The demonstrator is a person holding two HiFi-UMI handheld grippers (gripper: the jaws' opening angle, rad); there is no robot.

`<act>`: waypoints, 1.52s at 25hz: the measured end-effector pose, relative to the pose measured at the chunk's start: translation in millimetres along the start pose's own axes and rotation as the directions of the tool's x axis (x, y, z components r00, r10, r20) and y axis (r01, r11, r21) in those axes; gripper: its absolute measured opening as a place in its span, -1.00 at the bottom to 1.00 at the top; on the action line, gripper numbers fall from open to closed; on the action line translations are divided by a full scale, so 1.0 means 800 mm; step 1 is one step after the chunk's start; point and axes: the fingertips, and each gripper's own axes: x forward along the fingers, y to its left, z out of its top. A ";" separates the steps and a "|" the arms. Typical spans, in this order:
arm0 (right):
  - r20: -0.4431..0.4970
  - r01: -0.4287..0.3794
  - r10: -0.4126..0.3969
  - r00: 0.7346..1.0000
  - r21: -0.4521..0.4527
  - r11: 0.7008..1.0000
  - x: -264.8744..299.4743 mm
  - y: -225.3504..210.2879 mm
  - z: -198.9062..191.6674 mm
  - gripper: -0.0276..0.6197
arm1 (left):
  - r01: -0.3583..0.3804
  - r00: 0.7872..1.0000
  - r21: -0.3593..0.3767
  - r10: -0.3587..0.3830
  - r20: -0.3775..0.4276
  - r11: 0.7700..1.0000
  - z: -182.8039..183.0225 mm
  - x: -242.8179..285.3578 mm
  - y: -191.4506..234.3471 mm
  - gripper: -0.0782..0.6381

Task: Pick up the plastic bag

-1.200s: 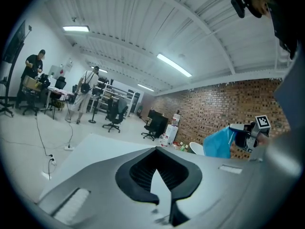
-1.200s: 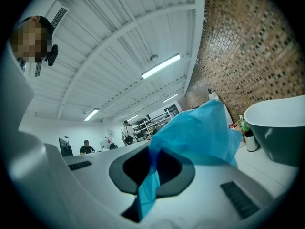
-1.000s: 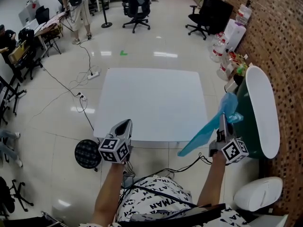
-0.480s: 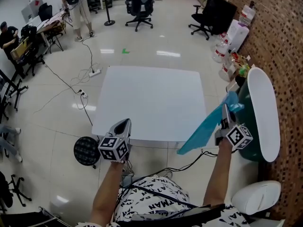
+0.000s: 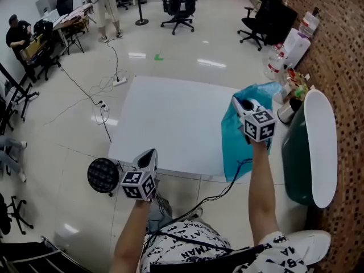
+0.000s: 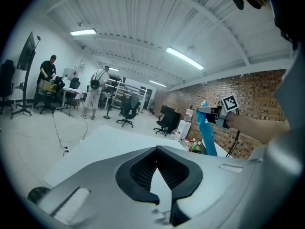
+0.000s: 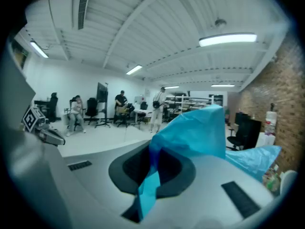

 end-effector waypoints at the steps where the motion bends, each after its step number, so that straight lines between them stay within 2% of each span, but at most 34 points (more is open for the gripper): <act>1: -0.046 -0.060 0.058 0.997 -0.036 0.998 0.031 0.026 -0.008 -0.90 | -0.006 1.000 -0.005 0.006 -0.003 1.000 -0.002 0.002 0.006 -0.78; 3: -0.148 -0.168 0.152 0.977 -0.103 0.980 0.085 0.083 -0.036 -0.90 | -0.013 1.000 -0.012 0.013 -0.013 1.000 -0.005 0.007 0.019 -0.78; 5: -0.238 -0.267 0.229 0.944 -0.144 0.953 0.126 0.143 -0.073 -0.90 | -0.018 0.999 -0.019 0.018 -0.028 1.000 -0.010 0.012 0.033 -0.78; 8: -0.333 -0.388 0.327 0.884 -0.136 0.911 0.172 0.221 -0.130 -0.90 | -0.021 0.998 -0.022 0.019 -0.057 1.000 -0.015 0.022 0.059 -0.78; 12: -0.404 -0.495 0.424 0.810 -0.084 0.865 0.204 0.305 -0.187 -0.90 | -0.028 0.996 -0.020 0.027 -0.084 0.999 -0.019 0.031 0.093 -0.78; 16: -0.458 -0.577 0.488 0.743 -0.070 0.814 0.215 0.379 -0.225 -0.89 | -0.025 0.994 -0.015 0.023 -0.111 1.000 -0.027 0.042 0.114 -0.78; 19: -0.477 -0.608 0.524 0.706 -0.029 0.793 0.218 0.422 -0.247 -0.84 | -0.023 0.991 -0.012 0.021 -0.136 1.000 -0.038 0.050 0.125 -0.78; 21: -0.476 -0.613 0.544 0.691 0.013 0.790 0.219 0.438 -0.259 -0.74 | -0.017 0.987 -0.011 0.015 -0.161 1.000 -0.049 0.057 0.129 -0.78; 23: -0.454 -0.621 0.580 0.677 0.072 0.781 0.217 0.449 -0.260 -0.24 | -0.007 0.983 -0.005 0.006 -0.182 1.000 -0.055 0.062 0.131 -0.78; 25: -0.424 -0.631 0.612 0.668 0.115 0.767 0.207 0.456 -0.253 -0.22 | 0.004 0.982 0.003 -0.003 -0.187 1.000 -0.055 0.064 0.129 -0.78; 26: -0.414 -0.636 0.622 0.665 0.124 0.762 0.200 0.458 -0.249 -0.12 | 0.010 0.983 0.004 -0.009 -0.185 1.000 -0.054 0.064 0.128 -0.78; 28: -0.400 -0.627 0.621 0.674 0.133 0.767 0.187 0.453 -0.245 -0.07 | 0.023 0.982 0.005 -0.022 -0.186 1.000 -0.052 0.068 0.127 -0.78; 29: -0.393 -0.607 0.608 0.690 0.145 0.781 0.180 0.443 -0.246 -0.07 | 0.032 0.981 0.005 -0.030 -0.193 0.999 -0.054 0.072 0.126 -0.78; 31: -0.376 -0.530 0.562 0.737 0.194 0.825 0.164 0.411 -0.254 -0.07 | 0.056 0.973 0.009 -0.053 -0.223 0.998 -0.064 0.085 0.125 -0.78; 33: -0.359 -0.402 0.487 0.796 0.286 0.870 0.143 0.363 -0.273 -0.07 | 0.080 0.963 0.026 -0.070 -0.262 0.996 -0.082 0.103 0.125 -0.78; 35: -0.363 -0.227 0.381 0.850 0.401 0.888 0.115 0.306 -0.303 -0.07 | 0.096 0.946 0.037 -0.079 -0.313 0.995 -0.107 0.124 0.130 -0.78; 36: -0.379 -0.128 0.321 0.868 0.454 0.882 0.098 0.278 -0.323 -0.07 | 0.100 0.936 0.037 -0.081 -0.344 0.994 -0.120 0.134 0.135 -0.78; 37: -0.397 -0.033 0.266 0.878 0.506 0.862 0.080 0.254 -0.342 -0.07 | 0.101 0.924 0.038 -0.079 -0.374 0.994 -0.134 0.144 0.142 -0.78; 38: -0.413 0.051 0.223 0.883 0.557 0.829 0.062 0.234 -0.360 -0.07 | 0.099 0.912 0.039 -0.075 -0.403 0.994 -0.147 0.151 0.148 -0.78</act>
